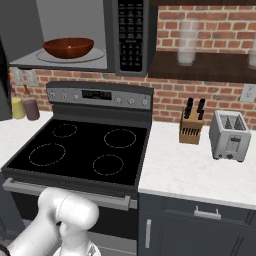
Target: Open the microwave, place the bowl with waffle inside the microwave, then close the microwave door and turn it on.
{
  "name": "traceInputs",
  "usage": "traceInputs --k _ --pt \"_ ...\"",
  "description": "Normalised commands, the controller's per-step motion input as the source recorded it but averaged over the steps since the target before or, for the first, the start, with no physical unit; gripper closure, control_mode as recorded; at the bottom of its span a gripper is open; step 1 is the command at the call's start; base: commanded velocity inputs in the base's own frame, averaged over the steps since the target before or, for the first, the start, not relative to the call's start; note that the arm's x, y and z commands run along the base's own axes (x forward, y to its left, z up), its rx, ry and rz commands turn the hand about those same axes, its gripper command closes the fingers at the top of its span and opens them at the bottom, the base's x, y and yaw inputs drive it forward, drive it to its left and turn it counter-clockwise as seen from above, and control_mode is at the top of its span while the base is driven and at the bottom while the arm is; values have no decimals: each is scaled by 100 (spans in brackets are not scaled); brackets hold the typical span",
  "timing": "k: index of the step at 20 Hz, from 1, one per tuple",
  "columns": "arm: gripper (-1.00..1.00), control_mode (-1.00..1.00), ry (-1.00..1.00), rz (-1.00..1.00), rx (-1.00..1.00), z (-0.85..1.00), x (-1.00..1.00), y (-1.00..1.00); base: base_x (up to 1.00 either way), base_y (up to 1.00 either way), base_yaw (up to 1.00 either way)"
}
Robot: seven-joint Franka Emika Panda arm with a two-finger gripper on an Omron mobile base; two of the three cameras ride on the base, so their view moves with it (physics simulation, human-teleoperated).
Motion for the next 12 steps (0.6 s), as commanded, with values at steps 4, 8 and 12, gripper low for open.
traceInputs --k 4,8,12 --pt "-100 -100 3 -1 6 4 98 -100 0 0 0" --pt "-100 -100 5 0 3 26 100 -94 0 0 0" --pt "-100 -100 12 -1 3 25 100 -51 0 0 0"
